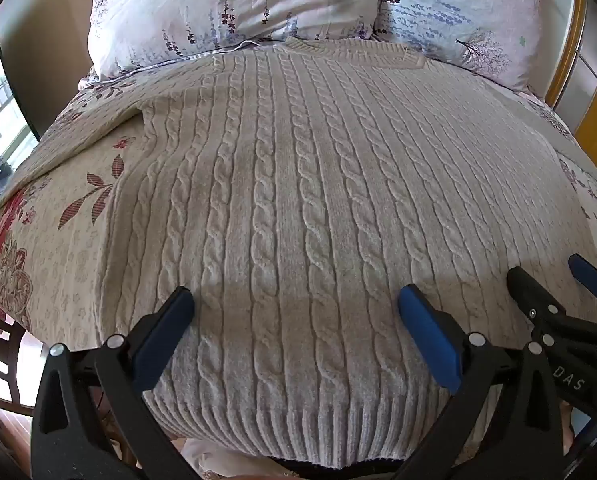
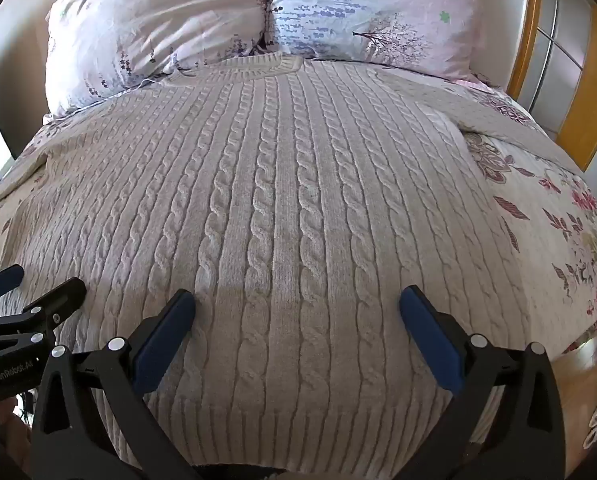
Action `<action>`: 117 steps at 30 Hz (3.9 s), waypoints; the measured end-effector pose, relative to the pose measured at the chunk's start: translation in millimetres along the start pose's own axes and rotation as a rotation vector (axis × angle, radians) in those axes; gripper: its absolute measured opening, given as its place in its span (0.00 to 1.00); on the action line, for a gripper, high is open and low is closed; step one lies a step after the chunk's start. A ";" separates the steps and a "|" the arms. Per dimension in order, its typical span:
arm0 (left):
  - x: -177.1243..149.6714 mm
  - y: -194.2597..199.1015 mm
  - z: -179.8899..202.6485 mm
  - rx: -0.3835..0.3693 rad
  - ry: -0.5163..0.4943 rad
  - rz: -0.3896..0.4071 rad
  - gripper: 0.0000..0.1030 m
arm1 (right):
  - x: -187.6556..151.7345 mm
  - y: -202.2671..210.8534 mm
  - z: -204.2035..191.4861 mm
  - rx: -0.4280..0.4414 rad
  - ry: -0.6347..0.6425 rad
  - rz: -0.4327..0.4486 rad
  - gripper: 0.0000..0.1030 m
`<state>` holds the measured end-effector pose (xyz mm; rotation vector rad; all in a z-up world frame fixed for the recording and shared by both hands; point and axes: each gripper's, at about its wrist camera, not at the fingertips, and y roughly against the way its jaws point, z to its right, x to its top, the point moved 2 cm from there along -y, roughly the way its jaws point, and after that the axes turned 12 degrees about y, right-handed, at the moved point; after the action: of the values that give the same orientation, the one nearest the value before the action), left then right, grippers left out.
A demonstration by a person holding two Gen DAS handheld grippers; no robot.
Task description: Fold small clothes
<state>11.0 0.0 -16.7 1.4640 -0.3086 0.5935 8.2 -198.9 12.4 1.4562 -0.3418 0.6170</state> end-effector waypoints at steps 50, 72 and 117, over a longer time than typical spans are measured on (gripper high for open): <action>0.1 0.1 0.0 -0.001 0.000 0.003 0.98 | 0.7 -0.8 0.3 0.000 0.000 0.000 0.99; 0.1 0.2 0.0 -0.001 0.000 0.005 0.98 | 0.7 -0.9 0.7 -0.001 0.000 0.001 0.99; 67.5 -13.7 -33.3 -0.160 0.078 -0.012 0.98 | 51.2 -32.6 176.9 0.152 -0.413 0.140 0.97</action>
<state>68.7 45.3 4.9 1.2855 -0.2800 0.6011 94.4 -363.5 33.7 1.7156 -0.7372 0.4570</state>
